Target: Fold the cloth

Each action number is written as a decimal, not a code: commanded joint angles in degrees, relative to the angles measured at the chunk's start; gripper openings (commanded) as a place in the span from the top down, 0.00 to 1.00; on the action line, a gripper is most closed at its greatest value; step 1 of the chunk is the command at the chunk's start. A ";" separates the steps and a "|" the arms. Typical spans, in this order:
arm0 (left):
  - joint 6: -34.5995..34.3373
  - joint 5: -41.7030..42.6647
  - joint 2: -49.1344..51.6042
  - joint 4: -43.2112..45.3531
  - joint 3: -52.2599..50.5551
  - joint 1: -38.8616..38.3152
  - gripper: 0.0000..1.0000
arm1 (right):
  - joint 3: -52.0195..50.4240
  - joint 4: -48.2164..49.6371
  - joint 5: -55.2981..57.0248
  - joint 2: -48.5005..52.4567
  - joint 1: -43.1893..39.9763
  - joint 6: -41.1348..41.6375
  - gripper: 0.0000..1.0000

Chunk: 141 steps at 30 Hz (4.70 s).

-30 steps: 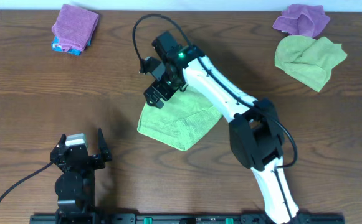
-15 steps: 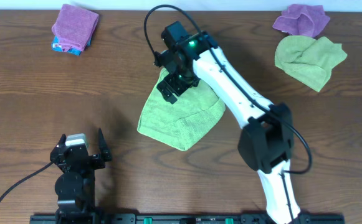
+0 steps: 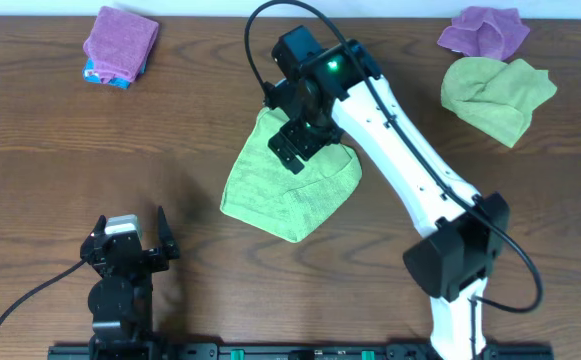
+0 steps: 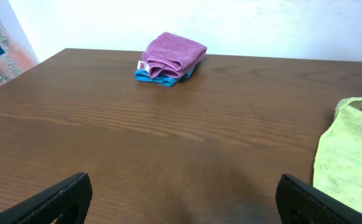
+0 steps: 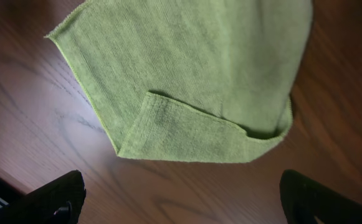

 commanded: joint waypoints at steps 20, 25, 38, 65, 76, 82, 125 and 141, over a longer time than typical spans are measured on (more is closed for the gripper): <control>0.81 -0.98 -0.33 -0.46 -1.60 0.35 0.05 | -29.57 9.33 6.12 -30.93 -3.43 8.48 0.01; 0.81 -0.98 -0.33 -0.46 -1.60 0.35 0.05 | -35.08 12.98 6.19 -37.73 -6.19 9.57 0.01; 0.81 -0.98 -0.33 -0.46 -1.60 0.35 0.05 | -43.23 17.29 2.25 -38.34 -15.41 9.46 0.01; 0.81 -0.98 -0.33 -0.46 -1.60 0.35 0.05 | -43.21 37.64 -4.04 -7.21 -15.17 7.21 0.37; 0.81 -0.98 -0.33 -0.46 -1.60 0.35 0.05 | -43.21 38.25 -4.37 -3.98 -15.74 7.19 0.99; 0.81 -0.98 -0.33 -0.46 -1.60 0.35 0.05 | -42.25 32.98 3.96 -4.00 -17.97 8.22 0.99; 0.81 -0.98 -0.33 -0.46 -1.60 0.35 0.05 | -37.22 19.06 2.10 -4.22 -18.25 3.54 0.64; 0.81 -0.98 -0.33 -0.46 -1.60 0.35 0.05 | -57.59 28.92 3.85 -19.63 -17.68 3.54 0.45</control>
